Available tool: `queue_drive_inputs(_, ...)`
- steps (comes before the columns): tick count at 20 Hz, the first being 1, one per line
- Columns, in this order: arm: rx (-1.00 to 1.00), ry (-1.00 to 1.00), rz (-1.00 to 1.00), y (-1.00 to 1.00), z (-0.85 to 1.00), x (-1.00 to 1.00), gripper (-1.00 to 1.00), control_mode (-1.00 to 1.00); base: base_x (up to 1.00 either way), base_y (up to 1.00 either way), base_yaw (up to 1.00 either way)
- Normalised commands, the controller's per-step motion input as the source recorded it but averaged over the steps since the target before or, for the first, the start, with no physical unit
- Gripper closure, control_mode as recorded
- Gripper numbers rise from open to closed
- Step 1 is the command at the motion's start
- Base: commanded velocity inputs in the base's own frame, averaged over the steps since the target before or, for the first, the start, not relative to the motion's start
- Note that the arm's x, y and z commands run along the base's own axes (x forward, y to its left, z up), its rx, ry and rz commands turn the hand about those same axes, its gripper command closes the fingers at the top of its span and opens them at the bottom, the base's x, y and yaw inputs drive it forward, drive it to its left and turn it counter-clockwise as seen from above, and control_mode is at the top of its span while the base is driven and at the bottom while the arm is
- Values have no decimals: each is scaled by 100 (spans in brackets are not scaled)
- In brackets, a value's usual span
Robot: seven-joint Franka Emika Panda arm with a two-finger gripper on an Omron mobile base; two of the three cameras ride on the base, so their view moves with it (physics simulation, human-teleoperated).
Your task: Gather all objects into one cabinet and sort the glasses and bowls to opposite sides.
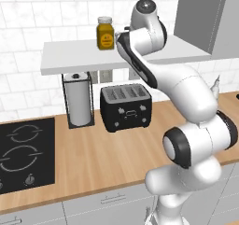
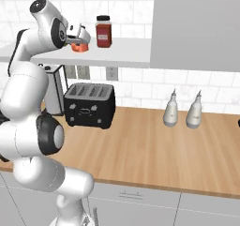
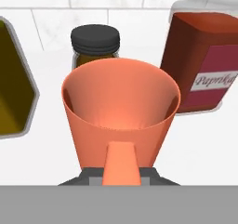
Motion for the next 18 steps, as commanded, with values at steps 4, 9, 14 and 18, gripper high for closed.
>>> queue_drive_inputs(4,0,-5,0,0,1,-15,100,-100,0,0,0)
queue_drive_inputs(9,0,-11,0,-3,2,-29,100,-100,0,0,0)
queue_drive_inputs(14,0,-9,0,-2,3,-58,100,-100,0,0,0)
queue_drive_inputs(18,0,-10,0,0,6,-83,100,-100,0,0,0)
